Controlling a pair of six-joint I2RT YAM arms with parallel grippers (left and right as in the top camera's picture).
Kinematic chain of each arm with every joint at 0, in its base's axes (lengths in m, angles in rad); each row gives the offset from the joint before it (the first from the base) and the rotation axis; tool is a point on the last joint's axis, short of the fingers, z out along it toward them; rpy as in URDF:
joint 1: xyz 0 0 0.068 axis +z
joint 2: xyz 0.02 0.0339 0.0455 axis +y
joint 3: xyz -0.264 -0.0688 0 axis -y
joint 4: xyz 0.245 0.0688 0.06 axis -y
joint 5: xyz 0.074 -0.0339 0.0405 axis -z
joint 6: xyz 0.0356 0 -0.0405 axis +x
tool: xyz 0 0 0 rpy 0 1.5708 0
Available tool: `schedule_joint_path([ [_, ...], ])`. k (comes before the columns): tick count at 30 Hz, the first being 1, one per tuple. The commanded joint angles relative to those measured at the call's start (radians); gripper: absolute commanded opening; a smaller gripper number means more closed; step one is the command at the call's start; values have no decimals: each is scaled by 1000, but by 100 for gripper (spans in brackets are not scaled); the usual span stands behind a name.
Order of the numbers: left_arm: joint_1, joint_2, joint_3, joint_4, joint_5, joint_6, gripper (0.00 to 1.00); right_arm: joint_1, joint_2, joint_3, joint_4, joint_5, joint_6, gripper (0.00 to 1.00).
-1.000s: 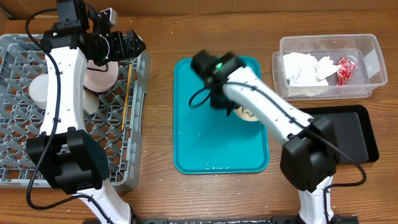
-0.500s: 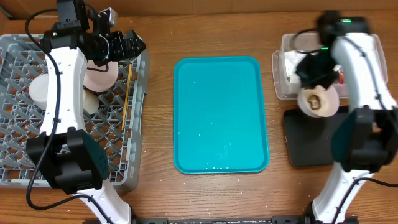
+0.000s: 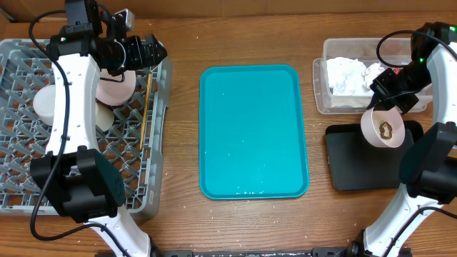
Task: Sort waste into correct bins and load items into the dishwasher
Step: 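Carry the bowl over the black tray with the right gripper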
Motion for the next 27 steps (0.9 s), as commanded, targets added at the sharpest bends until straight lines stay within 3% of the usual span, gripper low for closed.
schedule_joint_path([
  [1, -6, -5, 15, 4, -7, -3, 100, -25, -42, 9, -19, -63, -8, 4],
  [9, -6, -5, 15, 4, -6, -3, 100, -77, -64, -55, -31, -118, -16, 4],
  [15, -6, -5, 15, 4, -6, -3, 100, -92, -89, -147, -29, -200, -118, 4],
  [24, -7, -5, 15, 4, -6, -3, 100, -139, -89, -247, -18, -192, -148, 4],
  [27, -6, -5, 15, 4, -6, -3, 100, -185, -89, -286, 5, -266, -235, 4],
])
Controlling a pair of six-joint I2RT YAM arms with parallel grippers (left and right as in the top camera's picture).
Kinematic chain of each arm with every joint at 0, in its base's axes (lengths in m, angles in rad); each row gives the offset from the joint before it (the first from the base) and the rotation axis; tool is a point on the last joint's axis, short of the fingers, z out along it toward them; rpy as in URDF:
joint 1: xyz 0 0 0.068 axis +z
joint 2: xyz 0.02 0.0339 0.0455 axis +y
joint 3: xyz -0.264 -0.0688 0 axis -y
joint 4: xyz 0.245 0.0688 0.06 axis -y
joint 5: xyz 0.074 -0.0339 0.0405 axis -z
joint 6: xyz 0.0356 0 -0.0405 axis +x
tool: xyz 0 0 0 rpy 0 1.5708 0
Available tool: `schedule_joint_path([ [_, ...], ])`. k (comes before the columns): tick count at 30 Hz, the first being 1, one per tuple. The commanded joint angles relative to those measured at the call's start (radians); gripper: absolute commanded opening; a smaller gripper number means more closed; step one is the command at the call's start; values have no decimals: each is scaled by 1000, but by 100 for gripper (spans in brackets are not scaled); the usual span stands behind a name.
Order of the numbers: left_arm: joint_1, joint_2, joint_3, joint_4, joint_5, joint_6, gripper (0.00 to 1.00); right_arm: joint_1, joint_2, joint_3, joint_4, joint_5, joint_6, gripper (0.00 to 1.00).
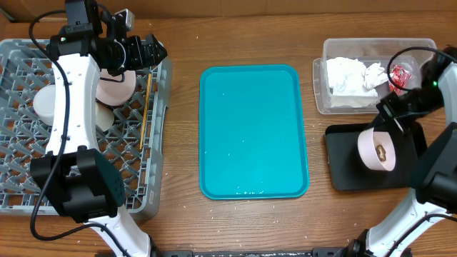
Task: Sort waste into correct bins and load items into the dishwasher
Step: 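Carry the bowl over the black tray with the right gripper, then tilt the bowl to dump rice and food onto the black tray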
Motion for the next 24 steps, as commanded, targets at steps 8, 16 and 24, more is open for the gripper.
schedule_joint_path([
  [8, -7, -5, 15, 4, -6, -3, 100, -150, -45, -87, 28, -342, -330, 4],
  [16, -7, -5, 15, 4, -6, -3, 100, -228, -45, -164, 55, -426, -418, 4],
  [24, -6, -5, 15, 4, -6, -3, 100, -316, -45, -313, 56, -681, -595, 4],
])
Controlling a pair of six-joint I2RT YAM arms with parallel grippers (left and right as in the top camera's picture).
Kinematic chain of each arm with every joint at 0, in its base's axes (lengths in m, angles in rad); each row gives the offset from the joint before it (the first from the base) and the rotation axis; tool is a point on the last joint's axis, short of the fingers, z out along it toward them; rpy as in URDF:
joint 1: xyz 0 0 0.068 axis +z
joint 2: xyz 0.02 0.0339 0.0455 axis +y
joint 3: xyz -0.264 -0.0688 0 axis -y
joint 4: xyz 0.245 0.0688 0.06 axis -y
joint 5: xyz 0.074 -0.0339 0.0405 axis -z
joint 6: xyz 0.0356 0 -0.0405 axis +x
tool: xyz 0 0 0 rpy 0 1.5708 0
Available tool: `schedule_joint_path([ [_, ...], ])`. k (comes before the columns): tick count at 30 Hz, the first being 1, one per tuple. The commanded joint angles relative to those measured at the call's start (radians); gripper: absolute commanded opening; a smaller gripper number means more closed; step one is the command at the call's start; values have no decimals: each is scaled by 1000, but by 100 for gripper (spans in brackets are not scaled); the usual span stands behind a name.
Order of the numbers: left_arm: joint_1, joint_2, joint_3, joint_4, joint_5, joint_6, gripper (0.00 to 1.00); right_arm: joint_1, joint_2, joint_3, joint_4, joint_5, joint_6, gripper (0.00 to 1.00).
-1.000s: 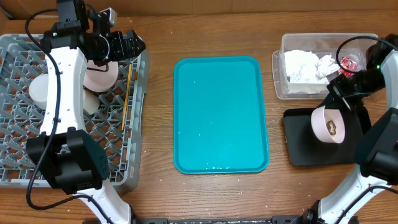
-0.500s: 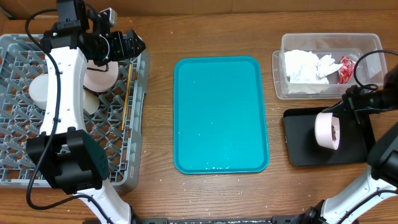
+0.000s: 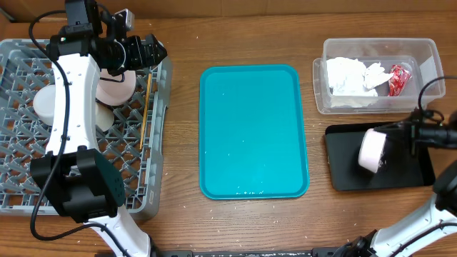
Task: Sort waste into correct bins and load items into the dishwasher
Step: 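Tilt the bowl to dump rice and food onto the black tray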
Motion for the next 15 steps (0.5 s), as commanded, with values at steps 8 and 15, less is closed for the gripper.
schedule_joint_path([
  [8, -6, -5, 15, 5, -6, -3, 100, -96, -42, -64, -27, -200, -144, 4],
  [15, -6, -5, 15, 4, -7, -3, 100, -97, -42, -64, 30, -292, -195, 4],
])
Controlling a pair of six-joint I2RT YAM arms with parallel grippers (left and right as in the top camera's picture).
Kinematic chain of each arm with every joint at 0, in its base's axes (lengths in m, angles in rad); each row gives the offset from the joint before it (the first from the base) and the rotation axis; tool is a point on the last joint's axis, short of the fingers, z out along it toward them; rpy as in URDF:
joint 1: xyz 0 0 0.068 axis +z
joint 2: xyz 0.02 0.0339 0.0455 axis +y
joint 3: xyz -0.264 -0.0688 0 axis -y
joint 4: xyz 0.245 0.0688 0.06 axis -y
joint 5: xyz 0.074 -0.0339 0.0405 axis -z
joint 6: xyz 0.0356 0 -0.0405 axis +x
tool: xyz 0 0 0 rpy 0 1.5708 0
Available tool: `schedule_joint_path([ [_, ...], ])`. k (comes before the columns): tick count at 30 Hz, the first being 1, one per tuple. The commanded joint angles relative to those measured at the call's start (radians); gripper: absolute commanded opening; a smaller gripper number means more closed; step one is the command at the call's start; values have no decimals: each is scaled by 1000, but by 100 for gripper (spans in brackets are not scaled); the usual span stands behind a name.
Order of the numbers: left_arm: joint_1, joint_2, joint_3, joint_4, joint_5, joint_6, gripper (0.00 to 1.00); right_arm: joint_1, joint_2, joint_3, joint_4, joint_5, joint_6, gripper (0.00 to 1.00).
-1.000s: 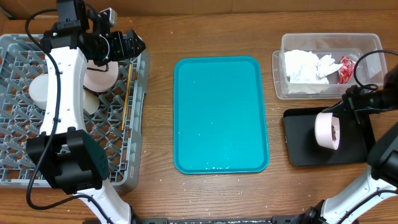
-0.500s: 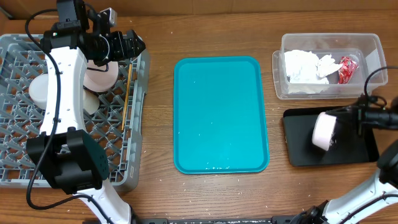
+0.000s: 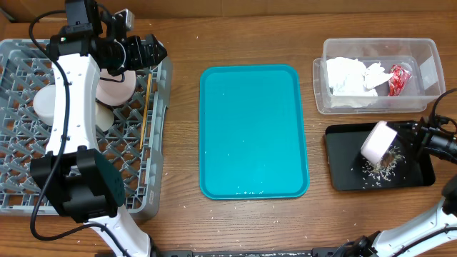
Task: Sort waste into correct bins and load items into the dishwasher
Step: 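Tilt the bowl to dump rice and food onto the black tray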
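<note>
My right gripper [image 3: 401,135] is shut on a pale pink cup [image 3: 376,140], which is tipped on its side with its mouth down over the black bin [image 3: 343,175]. Food crumbs [image 3: 382,165] lie scattered on the bin's floor under the cup. At the far left, my left gripper [image 3: 153,51] hovers over the back right corner of the grey dishwasher rack [image 3: 21,143], just above a pink bowl [image 3: 114,87] standing in it. The overhead view does not show whether its jaws are apart.
A clear bin [image 3: 428,71] at the back right holds crumpled white paper and a red wrapper. A teal tray [image 3: 253,128] lies in the middle. The rack also holds a white bowl [image 3: 44,103] and a wooden chopstick [image 3: 146,100].
The cup in my right gripper has tipped further, mouth down, and crumbs now lie on the black bin's floor. The left arm has not moved.
My right gripper first held the cup upright, scraps inside, at the black bin's back edge. Then it held it lower over the bin, then on its side. Now the scraps lie in the bin. The left arm stayed still over the rack.
</note>
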Motion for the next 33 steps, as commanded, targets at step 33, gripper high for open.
schedule_joint_path([
  [33, -6, -5, 15, 4, -6, -3, 100, -23, -42, -3, -122, -273, -37, 4],
])
